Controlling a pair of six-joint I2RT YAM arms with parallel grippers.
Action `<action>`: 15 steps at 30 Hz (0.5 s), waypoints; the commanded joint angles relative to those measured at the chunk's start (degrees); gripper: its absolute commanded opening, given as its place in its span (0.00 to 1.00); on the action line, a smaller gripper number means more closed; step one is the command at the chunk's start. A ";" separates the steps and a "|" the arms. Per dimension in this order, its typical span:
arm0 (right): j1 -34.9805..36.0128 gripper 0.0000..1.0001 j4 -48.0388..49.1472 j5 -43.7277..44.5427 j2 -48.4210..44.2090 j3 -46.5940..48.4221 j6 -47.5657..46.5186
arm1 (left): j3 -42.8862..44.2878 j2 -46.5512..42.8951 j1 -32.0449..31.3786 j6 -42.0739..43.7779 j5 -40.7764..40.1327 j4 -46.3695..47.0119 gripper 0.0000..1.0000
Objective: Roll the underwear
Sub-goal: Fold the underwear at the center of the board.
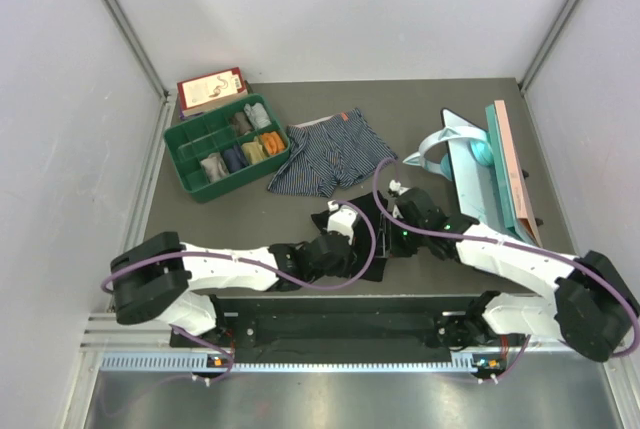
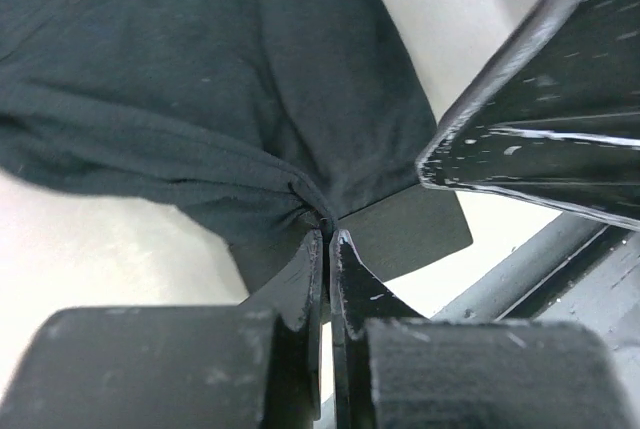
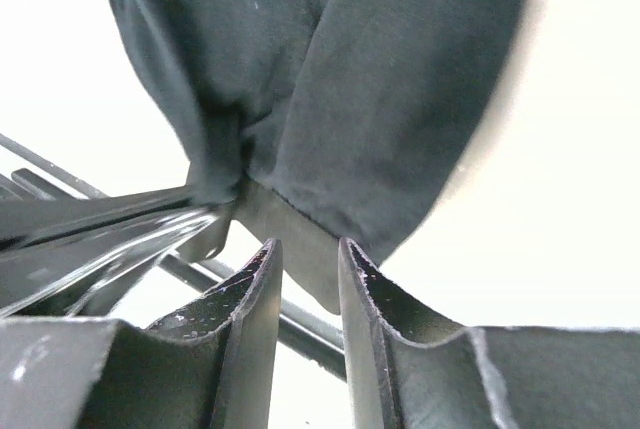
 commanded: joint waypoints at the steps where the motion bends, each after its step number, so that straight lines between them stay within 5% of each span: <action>1: 0.47 0.29 -4.66 3.67 -4.04 0.44 0.63 | 4.02 3.18 0.00 3.24 3.05 2.29 0.00; 15: 0.47 0.22 3.60 0.95 -0.62 -7.65 2.92 | 9.65 10.92 -0.09 5.44 6.74 3.34 0.00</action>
